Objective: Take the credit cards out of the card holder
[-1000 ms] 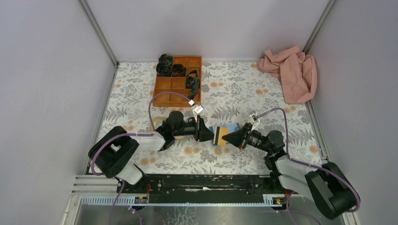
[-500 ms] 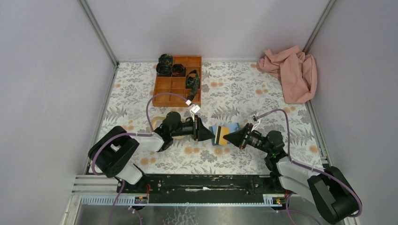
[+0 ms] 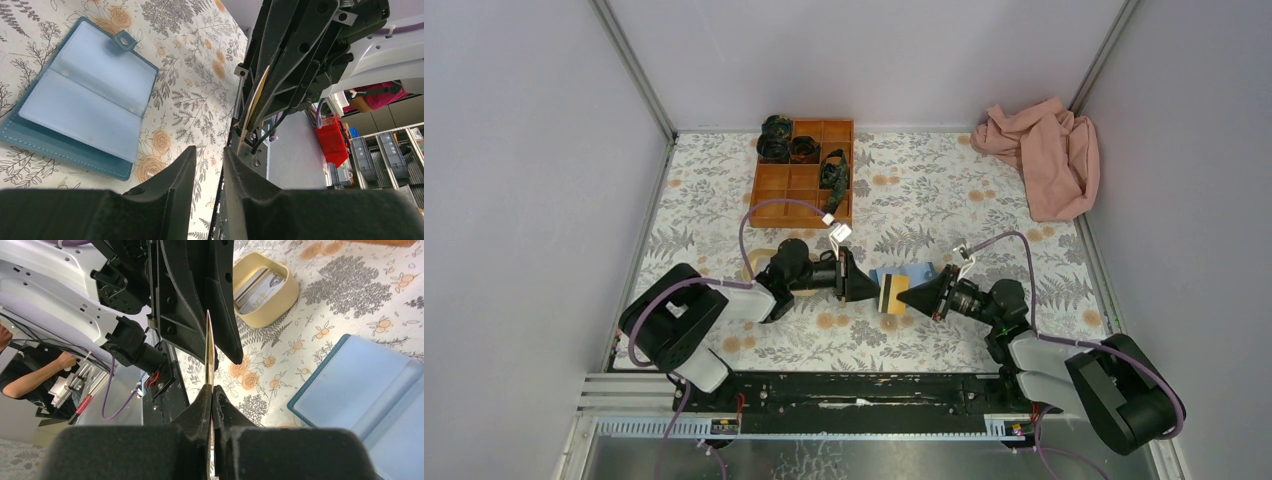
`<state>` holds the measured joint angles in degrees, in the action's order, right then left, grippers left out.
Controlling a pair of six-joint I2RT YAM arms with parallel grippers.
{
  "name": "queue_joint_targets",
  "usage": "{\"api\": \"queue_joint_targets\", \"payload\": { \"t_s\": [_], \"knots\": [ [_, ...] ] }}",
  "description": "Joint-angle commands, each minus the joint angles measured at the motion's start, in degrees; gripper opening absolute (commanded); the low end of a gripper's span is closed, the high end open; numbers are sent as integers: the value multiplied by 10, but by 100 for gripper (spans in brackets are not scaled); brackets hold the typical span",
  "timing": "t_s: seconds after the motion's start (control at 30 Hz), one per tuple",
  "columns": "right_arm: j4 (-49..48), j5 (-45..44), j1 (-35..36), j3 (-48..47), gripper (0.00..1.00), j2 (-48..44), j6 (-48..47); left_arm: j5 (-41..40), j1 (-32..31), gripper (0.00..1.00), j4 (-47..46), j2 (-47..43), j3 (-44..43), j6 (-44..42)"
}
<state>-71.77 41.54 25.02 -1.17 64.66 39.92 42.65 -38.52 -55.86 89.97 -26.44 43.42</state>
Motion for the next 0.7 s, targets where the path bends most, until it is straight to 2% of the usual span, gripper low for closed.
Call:
{"api": "queue_joint_targets", "payload": {
  "t_s": [0.0,0.17,0.27,0.43,0.67],
  "knots": [
    [12,-40,-7,5,0,-41,-17,-9,-3,36,-19,-33,3,-19],
    [140,-112,-7,6,0,-137,-66,-75,-3,38,49,-85,13,-64],
    [157,-121,-7,7,0,-153,-71,-87,-3,38,56,-103,21,-74],
    [100,-74,-7,3,0,-104,-55,-54,-3,37,37,-88,15,-67],
    [-60,13,-7,1,0,2,5,-37,-3,35,45,-59,1,-66]
  ]
}}
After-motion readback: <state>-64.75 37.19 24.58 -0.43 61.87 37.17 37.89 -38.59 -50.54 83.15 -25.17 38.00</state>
